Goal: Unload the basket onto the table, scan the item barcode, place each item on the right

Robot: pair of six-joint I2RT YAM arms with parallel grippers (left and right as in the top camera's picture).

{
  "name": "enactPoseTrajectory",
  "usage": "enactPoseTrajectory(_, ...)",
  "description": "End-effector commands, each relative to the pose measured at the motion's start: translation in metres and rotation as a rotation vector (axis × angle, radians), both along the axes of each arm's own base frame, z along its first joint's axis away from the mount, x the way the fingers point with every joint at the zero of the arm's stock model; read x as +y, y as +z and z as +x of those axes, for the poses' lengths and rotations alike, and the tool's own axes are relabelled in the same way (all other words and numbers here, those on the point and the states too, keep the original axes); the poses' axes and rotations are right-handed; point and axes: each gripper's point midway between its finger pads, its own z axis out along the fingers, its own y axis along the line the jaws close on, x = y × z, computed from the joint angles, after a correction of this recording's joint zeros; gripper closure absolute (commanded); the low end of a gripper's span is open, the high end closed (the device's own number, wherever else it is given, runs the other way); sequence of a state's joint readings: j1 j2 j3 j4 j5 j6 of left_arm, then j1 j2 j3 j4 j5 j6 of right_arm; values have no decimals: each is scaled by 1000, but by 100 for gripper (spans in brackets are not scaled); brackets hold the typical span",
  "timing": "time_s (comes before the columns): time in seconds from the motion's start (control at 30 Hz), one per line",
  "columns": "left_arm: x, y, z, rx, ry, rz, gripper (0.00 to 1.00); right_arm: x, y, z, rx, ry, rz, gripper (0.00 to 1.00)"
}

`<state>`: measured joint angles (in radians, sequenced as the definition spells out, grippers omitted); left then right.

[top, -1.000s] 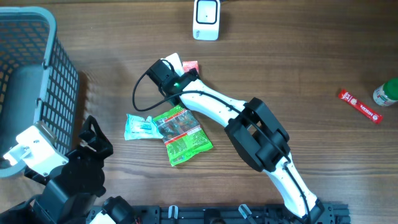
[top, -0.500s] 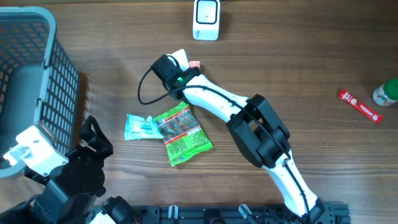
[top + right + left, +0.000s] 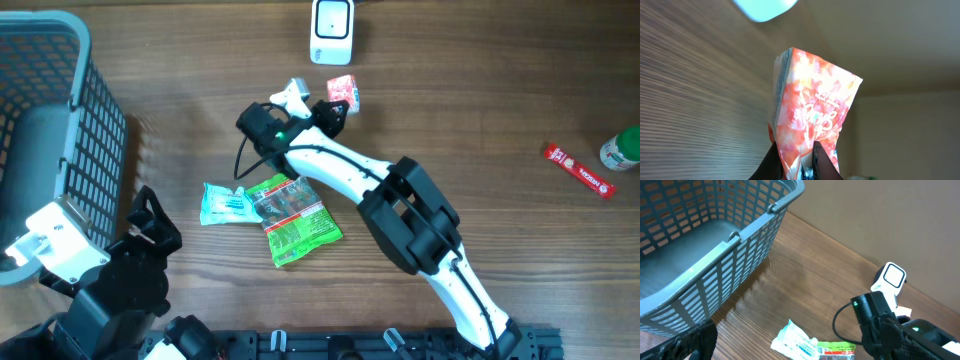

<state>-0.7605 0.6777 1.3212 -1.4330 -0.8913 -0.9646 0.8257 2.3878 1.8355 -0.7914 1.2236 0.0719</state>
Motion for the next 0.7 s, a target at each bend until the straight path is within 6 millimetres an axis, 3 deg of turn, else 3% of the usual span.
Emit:
enactPoseTrajectory(0.0,-2,-2,1,3,2,1,0,-5,68,-1,-181,-38,-235,96)
enactPoseTrajectory(0.1,-2,-2,1,2,2,1,0,4,69,-2,-133,-6,-297,96)
enactPoseTrajectory(0.33,-2,-2,1,3,2,1,0,28,76,0,-231,5,-181,96)
enactPoseTrajectory(0.5,-2,-2,1,3,2,1,0,69,86,30,-301,112,63,96)
enactPoseTrajectory(0.67,-2,-2,1,3,2,1,0,100,115,52,-445,225,302,96)
